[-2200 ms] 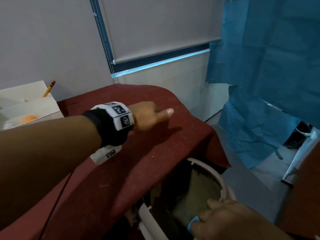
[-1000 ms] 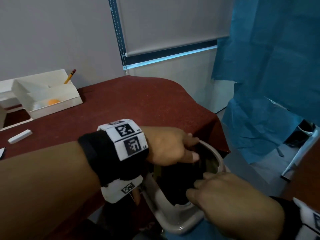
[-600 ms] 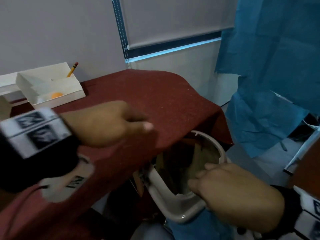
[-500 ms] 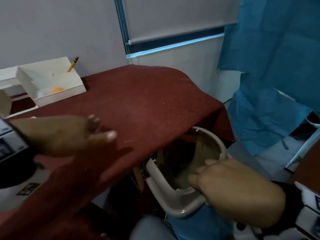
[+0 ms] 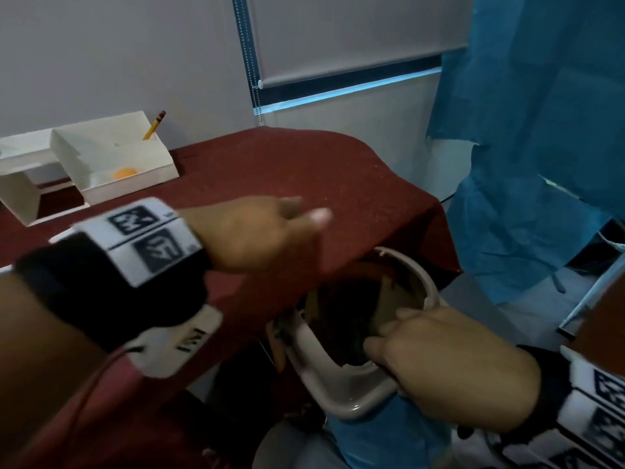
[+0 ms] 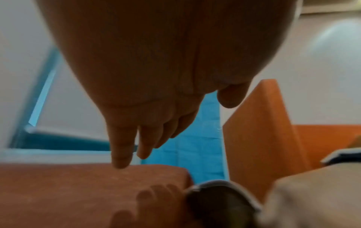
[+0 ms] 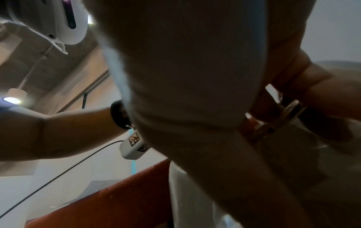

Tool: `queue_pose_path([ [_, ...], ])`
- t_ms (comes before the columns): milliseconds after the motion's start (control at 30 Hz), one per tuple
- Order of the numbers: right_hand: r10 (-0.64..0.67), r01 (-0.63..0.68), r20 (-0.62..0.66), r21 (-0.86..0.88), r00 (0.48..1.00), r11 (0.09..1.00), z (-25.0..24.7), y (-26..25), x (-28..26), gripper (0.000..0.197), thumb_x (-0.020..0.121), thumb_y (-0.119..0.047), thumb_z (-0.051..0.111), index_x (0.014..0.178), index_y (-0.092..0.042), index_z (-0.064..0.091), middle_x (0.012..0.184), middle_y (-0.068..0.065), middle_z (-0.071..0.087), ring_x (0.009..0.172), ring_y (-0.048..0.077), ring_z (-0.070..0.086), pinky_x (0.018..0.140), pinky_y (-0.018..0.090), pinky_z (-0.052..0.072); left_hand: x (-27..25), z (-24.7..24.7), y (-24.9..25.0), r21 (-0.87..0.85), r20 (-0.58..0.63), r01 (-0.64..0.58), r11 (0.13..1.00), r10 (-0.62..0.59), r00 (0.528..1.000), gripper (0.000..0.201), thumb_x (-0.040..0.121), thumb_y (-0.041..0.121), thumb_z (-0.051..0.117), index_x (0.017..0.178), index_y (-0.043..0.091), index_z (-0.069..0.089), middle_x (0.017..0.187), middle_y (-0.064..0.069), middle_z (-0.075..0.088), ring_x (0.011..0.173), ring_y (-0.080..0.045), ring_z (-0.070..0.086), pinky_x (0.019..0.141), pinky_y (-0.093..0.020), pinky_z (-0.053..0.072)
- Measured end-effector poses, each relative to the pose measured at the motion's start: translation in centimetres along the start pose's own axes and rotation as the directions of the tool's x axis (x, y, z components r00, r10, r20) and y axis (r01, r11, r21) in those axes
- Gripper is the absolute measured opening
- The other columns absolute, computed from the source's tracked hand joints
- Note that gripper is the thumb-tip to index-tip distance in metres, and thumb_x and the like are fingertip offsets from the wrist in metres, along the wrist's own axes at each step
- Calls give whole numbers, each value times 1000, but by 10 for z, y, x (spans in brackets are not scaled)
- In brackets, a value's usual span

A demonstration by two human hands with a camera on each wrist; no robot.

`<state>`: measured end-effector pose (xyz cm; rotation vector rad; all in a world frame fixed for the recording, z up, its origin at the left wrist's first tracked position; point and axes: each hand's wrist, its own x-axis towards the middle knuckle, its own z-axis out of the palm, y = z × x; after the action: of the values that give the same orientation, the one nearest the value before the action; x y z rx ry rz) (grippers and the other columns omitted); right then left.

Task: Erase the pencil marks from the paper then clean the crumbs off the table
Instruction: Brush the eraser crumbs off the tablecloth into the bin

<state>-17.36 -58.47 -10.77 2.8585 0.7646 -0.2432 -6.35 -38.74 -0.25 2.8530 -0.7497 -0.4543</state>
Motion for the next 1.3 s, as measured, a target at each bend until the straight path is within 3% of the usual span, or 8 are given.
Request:
queue_pose_path([
  [300,-7,7,-15,3,1000,1000,-4,0,1,21,92,-17,57,110,-26,54,107,-2,61,99,21,56,74,38,47,20,40,24,285,257,-13,958,-63,964,83,92,73,20,158,25,2,165,-1,-7,151,-24,6,121,-46,8],
  [533,11,-10,48,-10,999,1000,-3,6,3,24,94,-18,56,118,-21,53,112,3,61,103,26,55,77,39,45,39,-9,26,123,166,-191,974,170,971,56,87,74,36,100,34,72,99,16,70,90,-3,63,89,-37,50],
  [700,53,-51,41,-39,998,998,-7,10,7,23,74,-22,79,95,-20,69,86,3,69,78,24,64,58,36,40,104,-15,-14,446,65,18,895,-53,996,98,78,82,10,146,20,43,154,-10,38,142,-29,35,114,-47,29],
  [867,-32,32,176,5,984,999,5,18,14,28,103,-19,48,130,-14,53,127,13,57,116,31,49,106,57,30,148,-8,-4,475,79,74,877,-126,989,118,67,92,6,157,15,1,164,-8,-5,150,-33,6,119,-52,9],
  [967,101,-105,156,20,983,994,3,31,13,25,88,-37,50,100,-29,70,93,-1,70,81,22,63,65,50,53,151,6,19,419,208,29,908,-127,970,112,73,90,14,157,19,-5,164,0,-8,151,-26,4,120,-50,4],
  [1100,53,-48,161,-33,986,998,24,52,15,38,79,-36,35,78,-43,72,68,-10,65,54,14,54,40,34,19,120,-21,31,188,428,-164,968,70,901,82,82,74,47,139,15,55,144,-1,53,128,-20,54,112,-43,36],
  [1200,145,-138,-75,99,987,986,39,50,8,24,67,-39,45,55,-42,65,47,-18,50,48,1,46,40,29,50,119,-50,28,-242,144,-212,947,251,957,47,88,52,60,87,8,76,82,-6,77,75,-20,73,79,-30,55],
  [1300,153,-132,-229,105,961,986,44,45,1,24,69,-34,43,59,-37,65,51,-16,51,49,4,52,50,26,53,154,-44,21,112,-98,-100,989,112,989,75,87,75,34,81,9,70,80,-5,72,69,-17,64,75,-33,50],
])
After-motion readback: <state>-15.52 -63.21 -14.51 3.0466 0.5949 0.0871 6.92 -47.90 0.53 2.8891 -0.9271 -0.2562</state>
